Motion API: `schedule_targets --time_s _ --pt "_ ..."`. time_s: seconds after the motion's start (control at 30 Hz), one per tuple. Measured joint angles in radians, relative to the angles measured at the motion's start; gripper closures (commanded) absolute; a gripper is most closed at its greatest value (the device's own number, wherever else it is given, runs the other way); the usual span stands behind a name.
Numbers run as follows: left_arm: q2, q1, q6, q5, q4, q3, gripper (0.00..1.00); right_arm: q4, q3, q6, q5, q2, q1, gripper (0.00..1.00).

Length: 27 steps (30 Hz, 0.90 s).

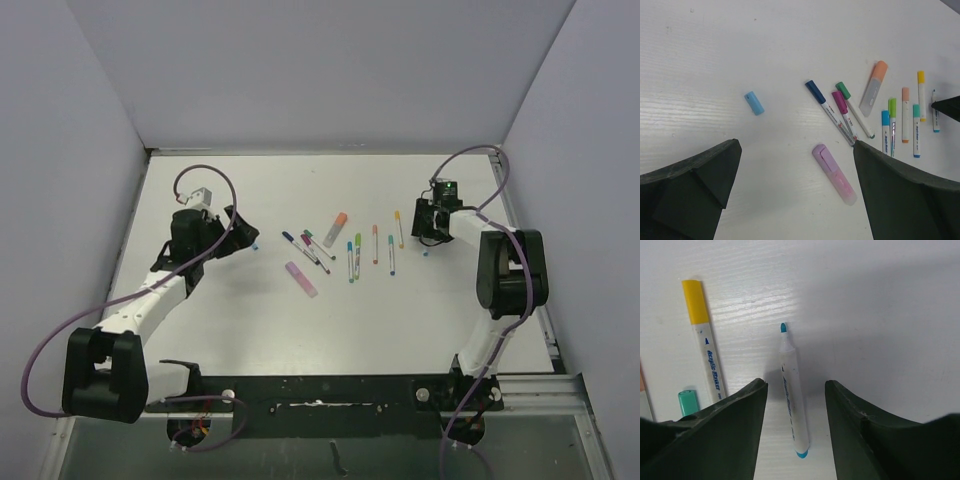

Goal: Open the pen caps

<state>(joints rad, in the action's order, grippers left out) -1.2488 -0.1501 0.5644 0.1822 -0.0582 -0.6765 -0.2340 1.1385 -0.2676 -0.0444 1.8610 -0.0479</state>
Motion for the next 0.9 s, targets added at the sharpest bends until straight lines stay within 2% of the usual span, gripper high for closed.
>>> schedule_targets --time_s 0.03,0.23,0.47,0.9 --pt "0.005 0.0 0.001 0.002 -0.001 0.005 0.02 0.001 0.0 0.001 -0.002 -0.003 -0.004 0.43" --pt "0.018 -0.008 0.003 0.01 -0.003 0.018 0.02 -0.004 0.01 0.035 -0.039 -0.054 -0.074 0.43" --pt "0.022 -0.018 0.005 0.018 -0.006 0.02 0.02 -0.016 0.128 0.054 -0.054 -0.014 -0.185 0.45" --pt "0.032 -0.021 0.008 0.028 -0.014 0.026 0.02 -0.068 0.191 0.05 -0.071 0.106 -0.18 0.48"
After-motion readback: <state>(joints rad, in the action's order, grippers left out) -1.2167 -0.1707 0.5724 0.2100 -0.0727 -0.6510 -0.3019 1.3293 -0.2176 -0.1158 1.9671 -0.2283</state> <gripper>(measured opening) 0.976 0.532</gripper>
